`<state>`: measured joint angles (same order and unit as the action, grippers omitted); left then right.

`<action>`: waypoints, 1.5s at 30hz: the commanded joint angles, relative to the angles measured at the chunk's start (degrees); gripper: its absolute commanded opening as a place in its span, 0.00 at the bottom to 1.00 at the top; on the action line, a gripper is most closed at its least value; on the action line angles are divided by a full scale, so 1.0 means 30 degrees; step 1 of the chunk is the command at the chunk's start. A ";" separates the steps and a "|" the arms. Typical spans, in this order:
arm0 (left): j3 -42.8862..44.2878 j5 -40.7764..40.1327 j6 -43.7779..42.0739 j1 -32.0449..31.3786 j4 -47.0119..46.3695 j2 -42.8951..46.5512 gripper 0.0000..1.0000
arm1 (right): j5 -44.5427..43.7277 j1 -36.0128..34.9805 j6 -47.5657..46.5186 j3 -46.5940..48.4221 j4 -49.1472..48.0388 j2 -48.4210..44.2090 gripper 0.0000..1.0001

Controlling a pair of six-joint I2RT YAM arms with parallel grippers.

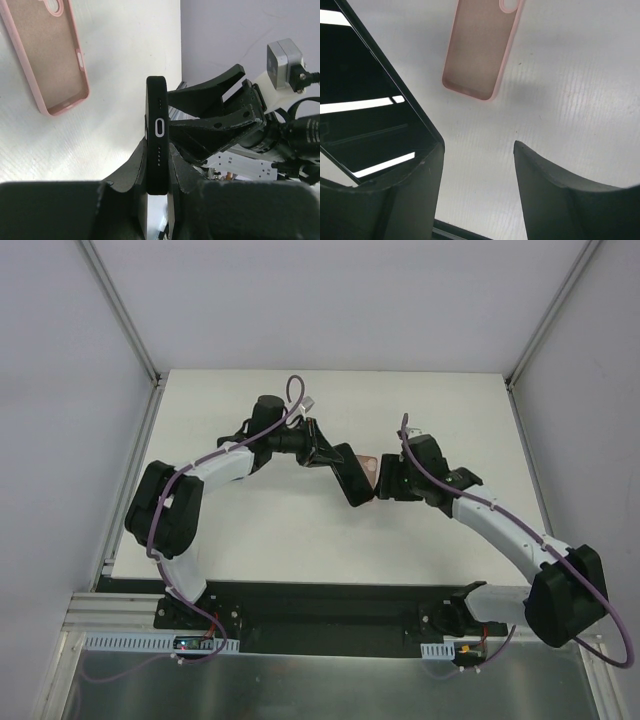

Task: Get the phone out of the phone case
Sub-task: Remove the phone case from the phone.

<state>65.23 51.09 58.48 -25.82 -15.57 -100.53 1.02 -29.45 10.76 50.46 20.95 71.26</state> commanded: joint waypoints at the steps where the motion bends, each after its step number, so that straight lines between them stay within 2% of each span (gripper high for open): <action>1: 0.0317 0.3419 0.2948 -0.0357 -0.3100 0.2718 0.00 | -0.5110 -0.1050 -0.1068 0.1022 0.2508 0.1146 0.61; 8: 0.0375 0.3682 0.3359 -0.0620 -0.3598 0.2953 0.00 | -0.5318 -0.1578 -0.1302 0.1374 0.2245 0.1850 0.61; 17: 0.0316 0.3858 0.3300 -0.0796 -0.3569 0.2690 0.00 | -0.2392 -0.1638 -0.1918 0.1169 0.0488 0.1148 0.62; 27: 0.0551 0.4121 0.3299 -0.1177 -0.3627 0.2486 0.00 | -0.1718 -0.1579 -0.2094 0.1698 -0.0417 0.1763 0.63; 31: 0.0025 0.4531 0.5053 -0.1236 -0.6545 0.2134 0.00 | 0.0913 -0.0936 -0.1773 0.0558 -0.1942 0.1383 0.63; 36: -0.0006 0.4825 0.7340 -0.1236 -0.9190 0.1928 0.00 | 0.1564 -0.0320 -0.1772 -0.0440 -0.2618 0.1206 0.63; 40: 0.0316 0.4971 0.7929 -0.1294 -0.9926 0.2191 0.00 | 0.0750 -0.0114 -0.1655 -0.1114 -0.2677 0.1499 0.62; 43: 0.0521 0.5001 0.7900 -0.1294 -0.9605 0.2484 0.00 | -0.1440 -0.0173 -0.1479 -0.0970 -0.1684 0.1938 0.57; 45: 0.0522 0.4972 0.7958 -0.1294 -0.9546 0.2572 0.00 | -0.1715 -0.0173 -0.1421 -0.0998 -0.1475 0.2229 0.55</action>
<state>61.93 50.39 67.48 -26.24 -27.07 -99.11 1.10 -29.04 6.09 50.00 12.84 73.19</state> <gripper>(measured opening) 0.132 0.572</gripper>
